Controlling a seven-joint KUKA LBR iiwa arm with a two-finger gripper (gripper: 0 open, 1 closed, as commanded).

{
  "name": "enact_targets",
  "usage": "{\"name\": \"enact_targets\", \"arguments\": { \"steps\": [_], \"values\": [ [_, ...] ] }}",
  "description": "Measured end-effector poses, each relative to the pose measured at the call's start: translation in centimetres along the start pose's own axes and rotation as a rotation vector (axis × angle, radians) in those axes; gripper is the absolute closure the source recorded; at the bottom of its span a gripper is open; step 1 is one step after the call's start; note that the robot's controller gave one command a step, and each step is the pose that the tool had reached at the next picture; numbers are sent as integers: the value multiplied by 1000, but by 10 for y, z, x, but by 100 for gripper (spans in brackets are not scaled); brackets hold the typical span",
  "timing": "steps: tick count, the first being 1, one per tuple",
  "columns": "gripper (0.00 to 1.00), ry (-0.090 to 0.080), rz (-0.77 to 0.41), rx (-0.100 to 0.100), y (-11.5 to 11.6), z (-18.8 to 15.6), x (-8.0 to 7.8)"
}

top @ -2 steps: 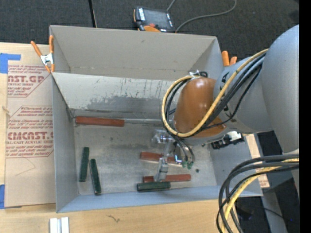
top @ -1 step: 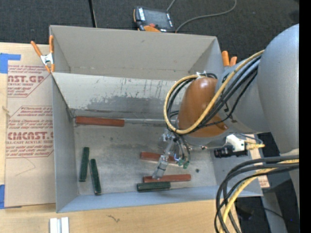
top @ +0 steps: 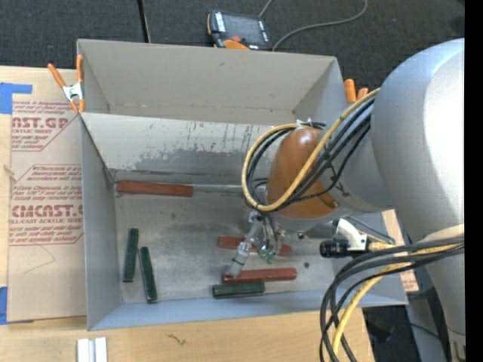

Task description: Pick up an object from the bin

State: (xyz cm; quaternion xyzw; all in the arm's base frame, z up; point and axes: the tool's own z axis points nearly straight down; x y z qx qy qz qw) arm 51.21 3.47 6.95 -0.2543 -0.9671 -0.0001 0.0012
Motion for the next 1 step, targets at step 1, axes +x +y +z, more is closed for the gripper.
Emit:
{"name": "enact_targets", "arguments": {
  "steps": [1],
  "values": [
    [0, -2, 0, 0, 0, 0, 0]
  ]
}}
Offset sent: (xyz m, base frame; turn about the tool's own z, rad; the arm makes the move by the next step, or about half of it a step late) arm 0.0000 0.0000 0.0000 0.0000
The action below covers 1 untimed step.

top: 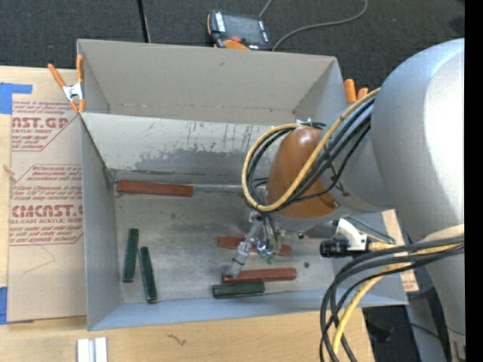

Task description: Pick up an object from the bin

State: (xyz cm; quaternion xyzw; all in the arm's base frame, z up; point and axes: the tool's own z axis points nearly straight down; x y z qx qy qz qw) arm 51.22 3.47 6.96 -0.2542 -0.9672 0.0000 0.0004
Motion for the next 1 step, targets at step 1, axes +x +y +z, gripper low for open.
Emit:
{"name": "enact_targets", "arguments": {
  "steps": [1],
  "values": [
    [100, -1, 0, 0, 0, 0, 0]
  ]
}}
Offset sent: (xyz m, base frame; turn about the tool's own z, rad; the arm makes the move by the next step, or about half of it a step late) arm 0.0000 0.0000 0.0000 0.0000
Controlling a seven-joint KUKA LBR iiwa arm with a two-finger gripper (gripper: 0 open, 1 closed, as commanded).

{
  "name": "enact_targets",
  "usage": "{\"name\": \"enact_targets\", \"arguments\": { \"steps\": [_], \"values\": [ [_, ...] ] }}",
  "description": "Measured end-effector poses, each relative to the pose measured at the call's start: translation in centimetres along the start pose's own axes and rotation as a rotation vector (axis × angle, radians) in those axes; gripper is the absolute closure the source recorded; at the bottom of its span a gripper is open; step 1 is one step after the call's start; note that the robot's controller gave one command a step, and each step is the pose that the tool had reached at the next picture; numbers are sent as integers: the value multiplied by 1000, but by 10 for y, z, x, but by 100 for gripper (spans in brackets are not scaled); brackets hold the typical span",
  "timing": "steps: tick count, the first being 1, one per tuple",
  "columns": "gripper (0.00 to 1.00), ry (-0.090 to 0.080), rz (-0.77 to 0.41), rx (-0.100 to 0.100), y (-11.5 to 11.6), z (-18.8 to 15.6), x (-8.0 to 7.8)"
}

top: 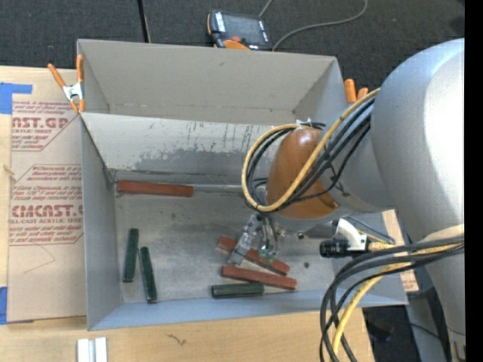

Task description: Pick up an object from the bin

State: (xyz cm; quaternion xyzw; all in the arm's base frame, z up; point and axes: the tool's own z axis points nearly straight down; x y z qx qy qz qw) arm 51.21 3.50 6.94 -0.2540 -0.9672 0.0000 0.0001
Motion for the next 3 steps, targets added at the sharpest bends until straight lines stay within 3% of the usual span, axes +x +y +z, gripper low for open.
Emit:
{"name": "enact_targets", "arguments": {
  "steps": [2, 3],
  "values": [
    [100, -2, -1, -2, 1, -56, 0],
    [100, -6, -1, -4, 2, -124, -1]
  ]
}}
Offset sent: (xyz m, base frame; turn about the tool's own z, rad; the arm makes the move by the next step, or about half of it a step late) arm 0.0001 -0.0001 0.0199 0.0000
